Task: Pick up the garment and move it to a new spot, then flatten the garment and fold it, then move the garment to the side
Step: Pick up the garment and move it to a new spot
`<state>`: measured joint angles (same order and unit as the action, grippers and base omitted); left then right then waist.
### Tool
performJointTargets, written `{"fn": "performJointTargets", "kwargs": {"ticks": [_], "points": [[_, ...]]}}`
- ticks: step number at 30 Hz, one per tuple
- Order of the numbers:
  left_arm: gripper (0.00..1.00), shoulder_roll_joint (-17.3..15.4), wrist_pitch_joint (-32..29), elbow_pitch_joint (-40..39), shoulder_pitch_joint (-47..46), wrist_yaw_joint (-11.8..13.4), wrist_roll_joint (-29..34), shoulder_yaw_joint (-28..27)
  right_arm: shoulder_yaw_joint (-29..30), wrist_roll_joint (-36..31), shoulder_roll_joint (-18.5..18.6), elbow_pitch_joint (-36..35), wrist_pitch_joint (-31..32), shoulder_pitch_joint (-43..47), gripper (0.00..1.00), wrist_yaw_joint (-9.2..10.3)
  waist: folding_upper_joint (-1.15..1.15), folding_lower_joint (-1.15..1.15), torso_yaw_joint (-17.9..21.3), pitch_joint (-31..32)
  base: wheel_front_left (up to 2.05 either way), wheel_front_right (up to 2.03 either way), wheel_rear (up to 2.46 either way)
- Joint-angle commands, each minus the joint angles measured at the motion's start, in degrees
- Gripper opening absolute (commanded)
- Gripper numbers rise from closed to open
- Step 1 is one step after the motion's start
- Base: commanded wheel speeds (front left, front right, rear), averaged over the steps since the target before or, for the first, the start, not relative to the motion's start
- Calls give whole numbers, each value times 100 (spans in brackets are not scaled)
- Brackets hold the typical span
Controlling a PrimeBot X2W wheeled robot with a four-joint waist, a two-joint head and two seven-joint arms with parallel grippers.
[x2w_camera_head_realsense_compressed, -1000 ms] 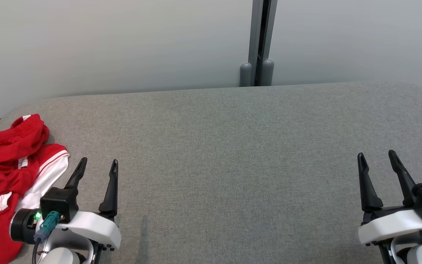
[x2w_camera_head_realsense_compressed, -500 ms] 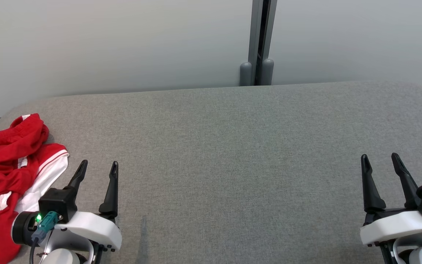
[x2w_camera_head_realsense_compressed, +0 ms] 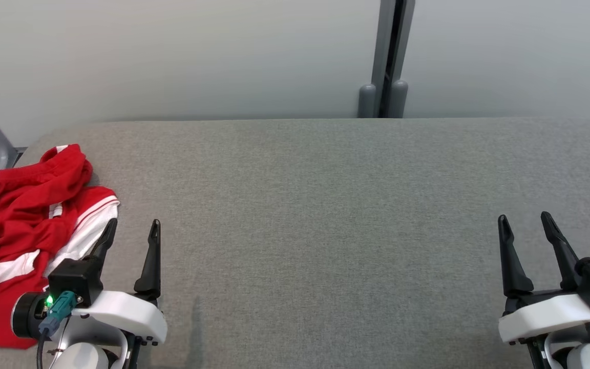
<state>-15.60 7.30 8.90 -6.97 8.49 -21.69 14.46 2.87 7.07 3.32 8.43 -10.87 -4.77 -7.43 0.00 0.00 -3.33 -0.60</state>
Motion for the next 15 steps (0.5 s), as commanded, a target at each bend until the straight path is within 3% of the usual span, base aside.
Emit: {"fn": "performJointTargets", "kwargs": {"ticks": [1, 15], "points": [[100, -28, 34, 6, -64, 37, -33, -35, -26, -6, 33, -36, 11, -29, 100, -10, 0, 0, -164, -32, 0, 0, 0], [100, -82, 78, -31, -93, 171, -109, -131, -334, -20, 41, -149, 30, -160, 100, -10, 0, 0, -1560, -127, 0, 0, 0]]}}
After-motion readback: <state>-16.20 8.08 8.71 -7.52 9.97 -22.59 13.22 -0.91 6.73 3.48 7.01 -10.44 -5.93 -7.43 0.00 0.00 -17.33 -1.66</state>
